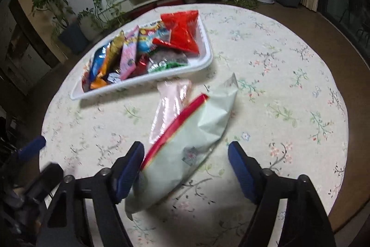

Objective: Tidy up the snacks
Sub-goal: 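Grasp the pale pink bar with the left tool while the right tool grasps the white-red bag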

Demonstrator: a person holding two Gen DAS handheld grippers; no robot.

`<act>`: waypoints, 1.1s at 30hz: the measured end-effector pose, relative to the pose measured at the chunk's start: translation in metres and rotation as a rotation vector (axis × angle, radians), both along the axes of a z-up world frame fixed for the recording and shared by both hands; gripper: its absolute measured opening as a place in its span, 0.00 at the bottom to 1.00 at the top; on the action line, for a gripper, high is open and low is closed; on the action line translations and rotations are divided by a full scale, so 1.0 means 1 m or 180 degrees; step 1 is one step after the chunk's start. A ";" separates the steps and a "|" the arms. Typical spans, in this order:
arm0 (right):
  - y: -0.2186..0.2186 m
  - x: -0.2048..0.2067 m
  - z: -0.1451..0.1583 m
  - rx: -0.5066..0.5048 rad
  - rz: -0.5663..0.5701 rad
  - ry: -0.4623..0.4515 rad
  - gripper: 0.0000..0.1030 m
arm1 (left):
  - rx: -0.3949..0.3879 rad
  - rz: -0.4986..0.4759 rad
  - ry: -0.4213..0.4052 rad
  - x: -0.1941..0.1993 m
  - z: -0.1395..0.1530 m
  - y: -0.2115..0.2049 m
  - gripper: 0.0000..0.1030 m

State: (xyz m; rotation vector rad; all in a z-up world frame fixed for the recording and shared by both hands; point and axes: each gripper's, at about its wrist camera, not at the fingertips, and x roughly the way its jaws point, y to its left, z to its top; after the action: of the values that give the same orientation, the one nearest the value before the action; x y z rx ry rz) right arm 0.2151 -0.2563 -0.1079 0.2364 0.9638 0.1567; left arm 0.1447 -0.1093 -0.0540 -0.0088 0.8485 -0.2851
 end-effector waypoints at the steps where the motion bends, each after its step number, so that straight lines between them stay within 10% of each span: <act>1: -0.004 -0.003 -0.001 -0.0005 -0.0024 0.0011 0.74 | 0.0000 -0.0012 0.0014 0.003 -0.001 -0.003 1.00; 15: -0.060 -0.031 -0.004 -0.0010 -0.0363 0.0073 0.74 | 0.0454 -0.0249 0.0457 0.068 -0.041 -0.086 0.95; 21: -0.063 -0.031 0.001 -0.0090 -0.0345 0.0035 0.74 | 0.0546 -0.0229 0.0661 0.091 -0.061 -0.103 0.64; 33: -0.056 -0.033 -0.002 -0.0124 -0.0228 0.0059 0.74 | 0.0654 -0.0260 0.0744 0.108 -0.074 -0.123 0.62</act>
State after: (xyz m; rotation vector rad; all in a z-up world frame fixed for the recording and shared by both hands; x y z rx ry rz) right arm 0.1823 -0.3123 -0.1095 0.2366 0.9745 0.0702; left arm 0.2527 -0.2326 -0.1281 0.1878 1.1090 -0.2756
